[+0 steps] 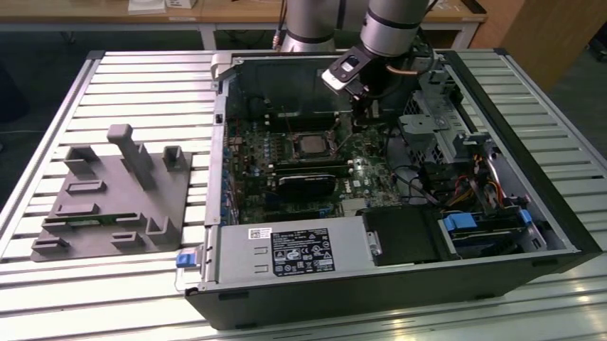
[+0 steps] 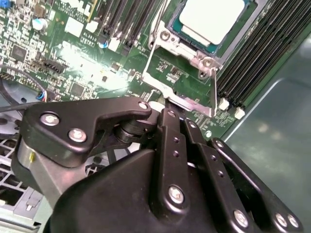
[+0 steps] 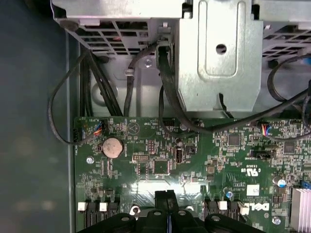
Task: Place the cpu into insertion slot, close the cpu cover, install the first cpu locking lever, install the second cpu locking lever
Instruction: 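Close the cpu cover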
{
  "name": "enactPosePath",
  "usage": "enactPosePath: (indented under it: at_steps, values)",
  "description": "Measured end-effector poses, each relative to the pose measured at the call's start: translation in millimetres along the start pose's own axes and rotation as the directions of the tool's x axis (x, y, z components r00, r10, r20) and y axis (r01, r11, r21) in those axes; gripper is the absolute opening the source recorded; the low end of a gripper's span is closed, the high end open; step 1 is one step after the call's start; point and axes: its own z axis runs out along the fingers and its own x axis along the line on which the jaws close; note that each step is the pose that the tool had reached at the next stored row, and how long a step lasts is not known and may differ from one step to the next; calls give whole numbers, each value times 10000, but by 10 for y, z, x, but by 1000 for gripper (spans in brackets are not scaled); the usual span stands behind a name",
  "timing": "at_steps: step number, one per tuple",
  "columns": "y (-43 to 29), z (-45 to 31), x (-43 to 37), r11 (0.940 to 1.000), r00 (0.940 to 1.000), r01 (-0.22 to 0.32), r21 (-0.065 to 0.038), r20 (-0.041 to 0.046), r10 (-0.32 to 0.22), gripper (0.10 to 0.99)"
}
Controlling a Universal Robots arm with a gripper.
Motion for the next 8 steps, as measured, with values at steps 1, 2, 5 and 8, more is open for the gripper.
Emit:
enactPosePath:
  at_steps: [1, 2, 5, 8]
  values:
    - [-14, 1, 0, 10000, 10000, 0, -1, -1, 0, 106]
    - [-30, 2, 0, 10000, 10000, 0, -1, -1, 0, 106]
    - [-89, 6, -1, 10000, 10000, 0, -9, -1, 0, 106]
    - [-161, 11, -1, 10000, 10000, -1, -24, -2, 1, 106]
